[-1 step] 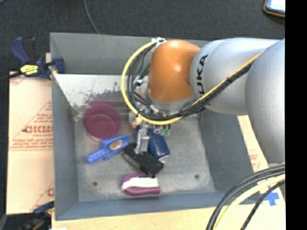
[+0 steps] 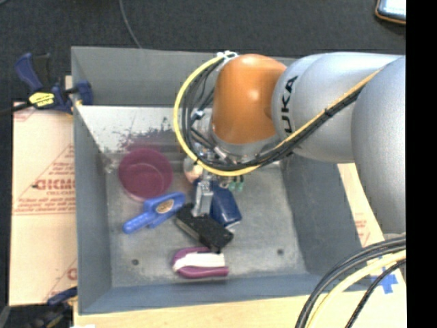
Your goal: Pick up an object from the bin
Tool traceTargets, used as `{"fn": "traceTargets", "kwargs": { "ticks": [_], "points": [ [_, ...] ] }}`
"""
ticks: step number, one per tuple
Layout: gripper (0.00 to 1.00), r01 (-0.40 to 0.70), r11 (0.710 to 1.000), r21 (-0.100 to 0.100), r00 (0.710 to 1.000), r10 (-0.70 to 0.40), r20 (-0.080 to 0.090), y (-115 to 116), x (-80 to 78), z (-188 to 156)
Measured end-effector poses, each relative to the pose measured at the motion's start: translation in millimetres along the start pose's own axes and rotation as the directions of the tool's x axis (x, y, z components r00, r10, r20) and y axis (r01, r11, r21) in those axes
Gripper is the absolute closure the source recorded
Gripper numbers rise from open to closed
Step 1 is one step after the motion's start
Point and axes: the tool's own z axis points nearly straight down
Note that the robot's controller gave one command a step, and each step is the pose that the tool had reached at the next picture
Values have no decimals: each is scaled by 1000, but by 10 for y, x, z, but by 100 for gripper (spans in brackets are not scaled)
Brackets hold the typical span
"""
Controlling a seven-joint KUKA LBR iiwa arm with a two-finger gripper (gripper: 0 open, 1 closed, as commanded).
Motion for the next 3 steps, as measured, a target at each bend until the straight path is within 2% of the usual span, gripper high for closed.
{"fn": "traceTargets", "kwargs": {
  "ticks": [1,2,3],
  "points": [
    [0,280,960,-3,960,-280,-4,922,44,913],
    [0,200,980,-1,980,-200,5,864,114,483],
    [0,265,964,-3,964,-265,-6,900,82,858]
  ]
}}
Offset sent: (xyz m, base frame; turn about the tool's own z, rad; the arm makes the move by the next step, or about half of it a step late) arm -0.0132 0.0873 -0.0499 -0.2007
